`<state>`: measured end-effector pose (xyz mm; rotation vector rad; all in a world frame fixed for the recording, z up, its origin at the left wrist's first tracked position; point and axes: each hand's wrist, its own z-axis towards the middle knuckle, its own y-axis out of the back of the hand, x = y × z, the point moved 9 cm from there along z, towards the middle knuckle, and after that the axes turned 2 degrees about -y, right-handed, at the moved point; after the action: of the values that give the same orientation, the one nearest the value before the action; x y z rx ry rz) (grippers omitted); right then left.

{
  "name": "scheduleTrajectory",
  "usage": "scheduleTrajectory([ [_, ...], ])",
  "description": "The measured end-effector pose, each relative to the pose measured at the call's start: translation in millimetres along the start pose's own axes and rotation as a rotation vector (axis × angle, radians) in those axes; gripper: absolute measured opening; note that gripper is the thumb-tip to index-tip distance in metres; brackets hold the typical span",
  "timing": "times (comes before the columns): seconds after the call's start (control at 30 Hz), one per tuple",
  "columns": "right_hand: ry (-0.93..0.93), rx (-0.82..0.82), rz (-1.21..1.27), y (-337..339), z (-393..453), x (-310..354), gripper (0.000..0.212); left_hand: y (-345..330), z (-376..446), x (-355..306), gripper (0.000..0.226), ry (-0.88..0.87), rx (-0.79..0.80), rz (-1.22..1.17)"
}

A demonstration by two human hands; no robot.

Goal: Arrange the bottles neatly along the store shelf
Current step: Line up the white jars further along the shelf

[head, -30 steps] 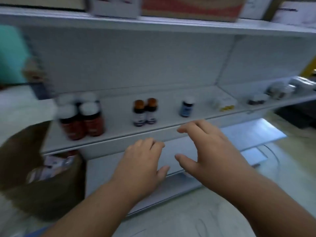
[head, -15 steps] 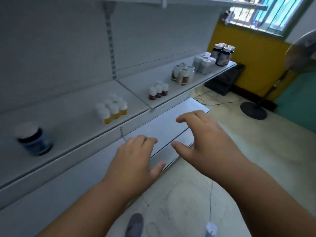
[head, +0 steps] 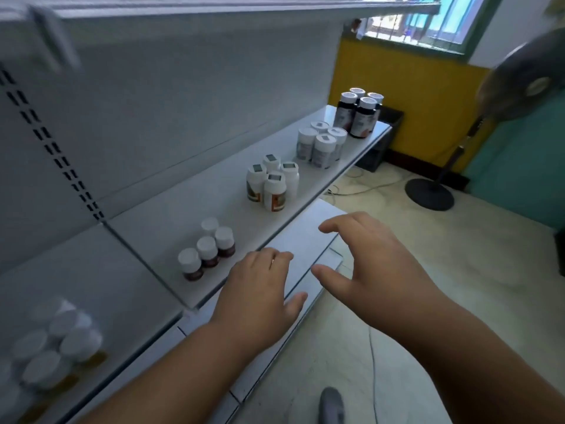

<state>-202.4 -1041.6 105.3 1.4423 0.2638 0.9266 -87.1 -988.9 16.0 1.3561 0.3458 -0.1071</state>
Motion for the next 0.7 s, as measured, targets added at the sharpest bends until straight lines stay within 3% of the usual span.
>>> scheduleTrajectory([
  [0.3,0.345,0.147,0.045,-23.4,135.4,-71.3,0.048,-26.9,89.0,11.1,0.066,0.350,-0.094,0.118],
  [0.5,0.639,0.195,0.058,-46.9,186.0,-53.8,0.048,-40.0,99.5,22.3,0.081,0.636,-0.108,0.196],
  [0.7,0.796,0.085,-0.077,-72.1,203.5,-27.7,0.041,-61.9,95.5,37.1,0.094,0.776,-0.010,0.215],
])
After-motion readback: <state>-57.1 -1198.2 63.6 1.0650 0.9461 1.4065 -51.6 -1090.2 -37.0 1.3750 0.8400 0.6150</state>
